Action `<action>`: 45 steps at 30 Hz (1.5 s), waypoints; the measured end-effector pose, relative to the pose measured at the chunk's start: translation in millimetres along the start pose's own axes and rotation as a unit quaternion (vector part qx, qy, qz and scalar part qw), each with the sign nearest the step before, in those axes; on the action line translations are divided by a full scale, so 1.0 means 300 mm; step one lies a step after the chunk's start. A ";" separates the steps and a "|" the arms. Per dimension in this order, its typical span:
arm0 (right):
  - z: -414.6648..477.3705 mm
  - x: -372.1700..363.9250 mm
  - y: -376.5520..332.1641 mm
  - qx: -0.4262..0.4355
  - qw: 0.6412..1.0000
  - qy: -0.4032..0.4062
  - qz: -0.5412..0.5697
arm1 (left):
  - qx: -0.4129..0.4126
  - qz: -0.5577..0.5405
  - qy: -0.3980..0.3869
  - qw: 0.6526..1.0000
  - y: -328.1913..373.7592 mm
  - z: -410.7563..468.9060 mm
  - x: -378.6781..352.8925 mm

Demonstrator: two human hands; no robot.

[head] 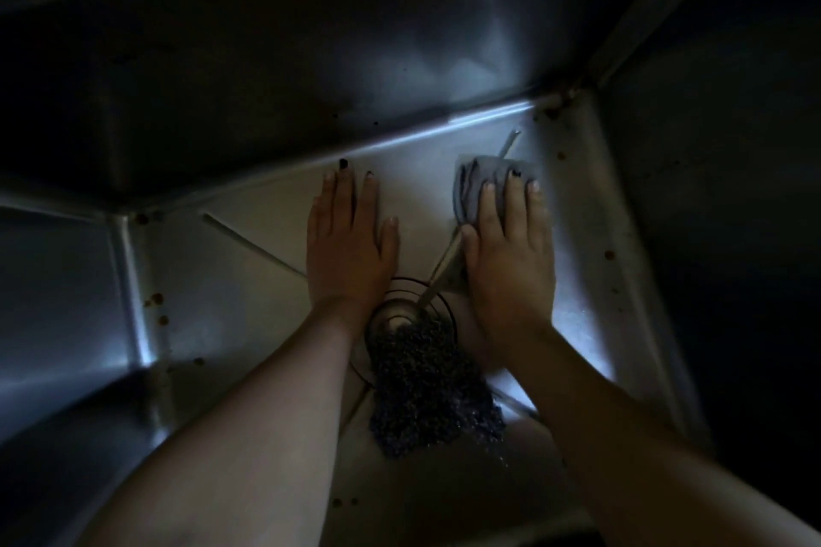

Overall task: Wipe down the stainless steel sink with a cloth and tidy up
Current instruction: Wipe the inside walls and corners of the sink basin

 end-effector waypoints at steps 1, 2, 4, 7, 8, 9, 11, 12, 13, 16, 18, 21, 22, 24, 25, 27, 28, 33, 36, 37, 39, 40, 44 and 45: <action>-0.021 -0.003 -0.007 0.005 1.000 0.004 0.003 | 0.001 -0.001 0.000 1.000 -0.001 0.001 0.000; -0.036 -0.006 -0.013 0.008 1.000 0.007 0.006 | 0.003 -0.003 0.000 1.000 -0.002 0.001 0.001; -0.045 -0.008 -0.017 0.004 1.000 0.015 0.005 | 0.006 -0.004 0.001 1.000 -0.003 0.001 0.003; -0.030 -0.003 -0.028 0.009 1.000 0.023 0.003 | 0.004 -0.001 0.000 1.000 -0.001 -0.002 0.002; -0.020 -0.003 -0.032 0.015 1.000 0.018 0.004 | 0.005 0.000 -0.001 1.000 -0.001 -0.002 0.001; -0.005 -0.006 -0.037 0.024 1.000 0.009 0.004 | 0.005 0.002 0.000 1.000 -0.002 -0.001 0.001; 0.038 -0.018 -0.042 0.038 0.999 -0.019 -0.001 | 0.006 0.004 -0.001 1.000 -0.002 0.000 0.003; 0.066 -0.018 -0.042 0.046 0.999 -0.028 -0.006 | 0.006 0.005 -0.001 1.000 -0.002 0.000 0.003; 0.096 -0.012 -0.040 0.053 0.998 -0.031 -0.012 | 0.004 0.005 -0.001 1.000 -0.001 -0.001 0.002; 0.176 0.019 -0.021 0.067 0.996 -0.031 -0.042 | -0.002 0.011 -0.004 1.000 0.000 -0.003 -0.004; 0.209 0.031 -0.002 0.062 0.996 -0.040 -0.055 | 0.001 0.009 -0.005 1.000 -0.004 -0.004 -0.004; 0.214 0.043 0.022 0.045 0.996 -0.048 -0.058 | 0.000 0.000 -0.001 1.000 0.000 -0.006 0.003; 0.206 0.048 0.028 0.038 0.997 -0.047 -0.053 | -0.001 -0.003 0.000 1.000 0.002 -0.006 0.003; 0.177 0.057 0.039 0.021 0.998 -0.036 -0.043 | -0.002 0.000 -0.002 1.000 0.002 -0.005 0.001; 0.154 0.060 0.050 0.007 0.999 -0.026 -0.033 | -0.003 0.003 -0.004 1.000 0.001 -0.005 -0.001; 0.082 0.060 0.075 -0.038 0.999 -0.004 -0.004 | -0.002 0.006 -0.007 1.000 0.000 -0.005 -0.001; 0.037 0.055 0.079 -0.058 0.998 0.008 0.008 | -0.003 0.004 -0.007 1.000 0.001 -0.004 0.002; -0.094 0.017 0.011 -0.055 0.998 0.037 0.023 | 0.002 -0.001 -0.008 1.000 0.004 0.001 0.005; -0.065 0.003 -0.003 -0.026 0.999 0.024 0.009 | -0.001 0.005 -0.006 1.000 0.003 0.003 0.006; -0.051 -0.011 -0.003 -0.018 1.000 0.002 0.004 | -0.001 0.007 -0.004 1.000 0.003 0.003 0.007; -0.011 -0.015 0.008 -0.009 1.000 -0.013 0.011 | 0.000 0.008 -0.003 1.000 0.003 0.002 0.008; 0.016 -0.005 0.014 -0.007 1.000 -0.013 0.014 | 0.001 0.007 -0.004 1.000 0.003 0.002 0.007; 0.148 0.038 0.029 0.015 1.000 -0.020 -0.008 | 0.003 0.007 -0.007 1.000 -0.001 0.000 0.001; 0.181 0.053 0.039 0.016 1.000 -0.018 -0.014 | 0.004 0.007 -0.007 1.000 -0.003 -0.002 -0.002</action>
Point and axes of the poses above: each hand's wrist, its own z-axis towards the middle knuckle, its own x-axis out of the back of the hand, y = z × x, the point moved 10 cm from there along z, towards the middle knuckle, and after that the axes turned 11 degrees about z, right-handed, at the moved point
